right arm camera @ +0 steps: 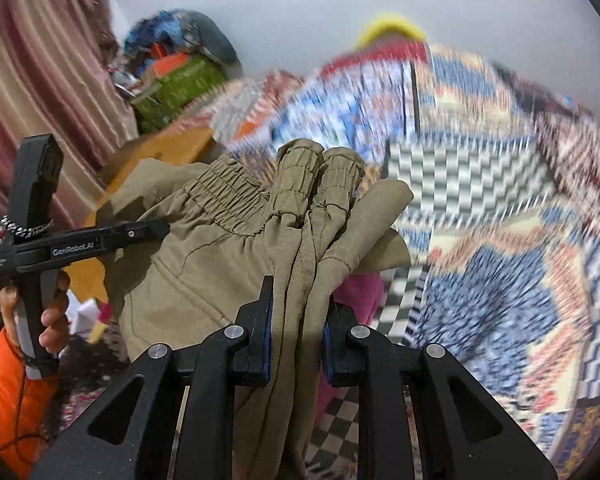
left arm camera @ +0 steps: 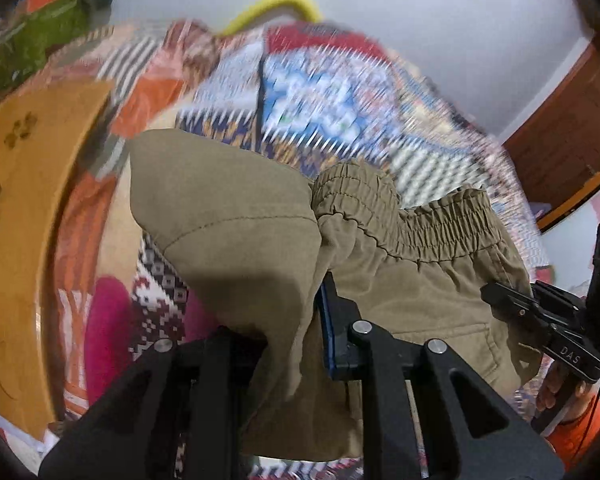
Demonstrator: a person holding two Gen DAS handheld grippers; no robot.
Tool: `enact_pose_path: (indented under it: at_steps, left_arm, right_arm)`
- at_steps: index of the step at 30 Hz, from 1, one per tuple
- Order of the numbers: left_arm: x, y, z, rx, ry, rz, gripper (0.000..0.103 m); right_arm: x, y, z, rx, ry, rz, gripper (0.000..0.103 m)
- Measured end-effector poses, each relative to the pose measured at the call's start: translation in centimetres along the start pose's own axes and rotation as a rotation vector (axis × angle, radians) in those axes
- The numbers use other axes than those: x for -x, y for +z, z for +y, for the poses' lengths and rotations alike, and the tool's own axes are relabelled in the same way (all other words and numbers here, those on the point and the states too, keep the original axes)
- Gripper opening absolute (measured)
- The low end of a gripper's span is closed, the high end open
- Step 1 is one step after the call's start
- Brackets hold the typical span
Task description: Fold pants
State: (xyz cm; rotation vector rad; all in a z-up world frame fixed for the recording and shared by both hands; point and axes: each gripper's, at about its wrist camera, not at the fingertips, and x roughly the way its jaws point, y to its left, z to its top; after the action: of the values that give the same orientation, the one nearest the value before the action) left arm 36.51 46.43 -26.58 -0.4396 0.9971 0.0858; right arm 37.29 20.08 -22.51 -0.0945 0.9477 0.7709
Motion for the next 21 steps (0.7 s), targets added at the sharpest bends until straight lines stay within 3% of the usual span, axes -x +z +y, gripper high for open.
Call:
enact_pose_path:
  at_steps: [5, 8, 11, 16, 19, 21]
  left_arm:
    - [-1.3, -1.3, 2.4, 0.074, -0.001, 0.003, 0.055]
    - [-0.1, -1.3, 3.1, 0.095, 0.014, 0.011, 0.061]
    - [2.2, -1.3, 3.9, 0.113, 0.031, -0.019, 0.061]
    - [5.9, -1.1, 4.6, 0.129, 0.083, -0.107, 0.061]
    - [5.0, -1.2, 4.4, 0.116, 0.098, -0.071, 0.061]
    - [3.8, -1.6, 4.3, 0.096, 0.168, -0.043, 0.061]
  right_arm:
    - [-2.9, -1.8, -0.8, 0.002, -0.077, 0.107, 0.027]
    - [-2.1, -1.8, -1.0, -0.001, -0.078, 0.13, 0.034]
    - [-0.7, -1.6, -1.0, 0.021, -0.093, 0.148, 0.037]
    - [3.0, -2.2, -0.4, 0.041, -0.103, 0.08, 0.038]
    - [4.2, -2.3, 0.9, 0.059, -0.065, 0.034, 0.039]
    - [3.2, -2.6, 2.3, 0.104, -0.06, 0.061, 0.039]
